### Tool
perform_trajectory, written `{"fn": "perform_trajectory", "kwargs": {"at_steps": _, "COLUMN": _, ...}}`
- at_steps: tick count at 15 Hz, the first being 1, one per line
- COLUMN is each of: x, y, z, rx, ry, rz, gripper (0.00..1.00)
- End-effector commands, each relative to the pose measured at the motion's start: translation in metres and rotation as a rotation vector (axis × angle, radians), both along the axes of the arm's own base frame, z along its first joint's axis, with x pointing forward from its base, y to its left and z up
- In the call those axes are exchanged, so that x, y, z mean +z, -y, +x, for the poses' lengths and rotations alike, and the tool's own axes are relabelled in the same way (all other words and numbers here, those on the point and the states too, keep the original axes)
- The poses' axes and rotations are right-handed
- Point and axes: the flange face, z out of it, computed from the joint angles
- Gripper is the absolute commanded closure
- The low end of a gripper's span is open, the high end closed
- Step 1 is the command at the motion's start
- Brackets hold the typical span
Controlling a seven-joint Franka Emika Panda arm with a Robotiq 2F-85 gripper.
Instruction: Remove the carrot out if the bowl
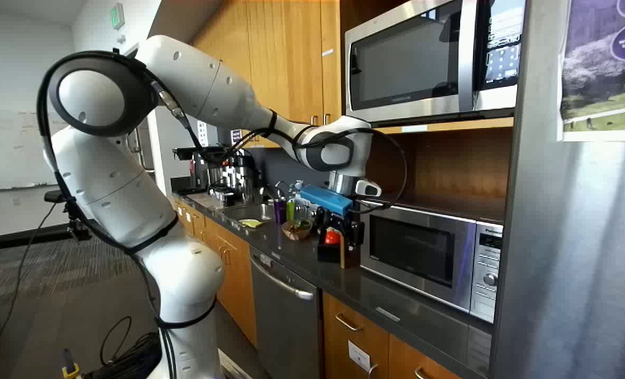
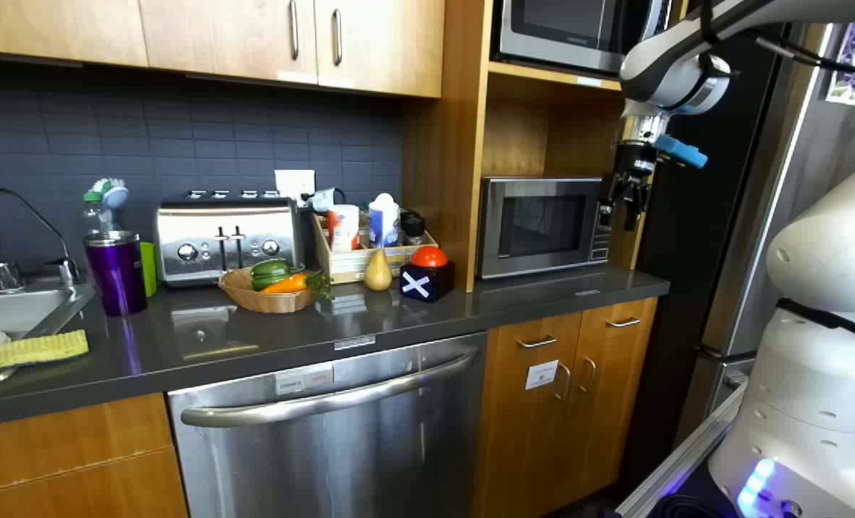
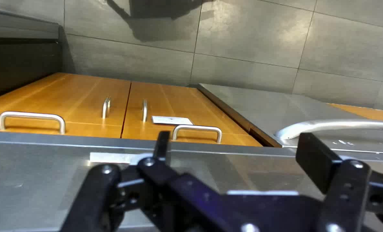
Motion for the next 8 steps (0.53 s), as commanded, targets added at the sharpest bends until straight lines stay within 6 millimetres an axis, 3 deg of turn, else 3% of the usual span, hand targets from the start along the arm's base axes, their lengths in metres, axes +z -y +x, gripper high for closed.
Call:
{"fn": "perform_trajectory", "kwargs": {"at_steps": 1, "x": 0.0004, "y": 0.0002, "z": 0.0001, "rx": 0.0, "ry": -0.001, "rz": 0.0, "gripper": 0.0}}
{"fn": "perform_trajectory", "kwargs": {"at_steps": 8, "x": -0.0006, "y": -0.0039, "z": -0.0003, "rx": 0.006, "ry": -0.003, "rz": 0.001, "gripper": 0.0}}
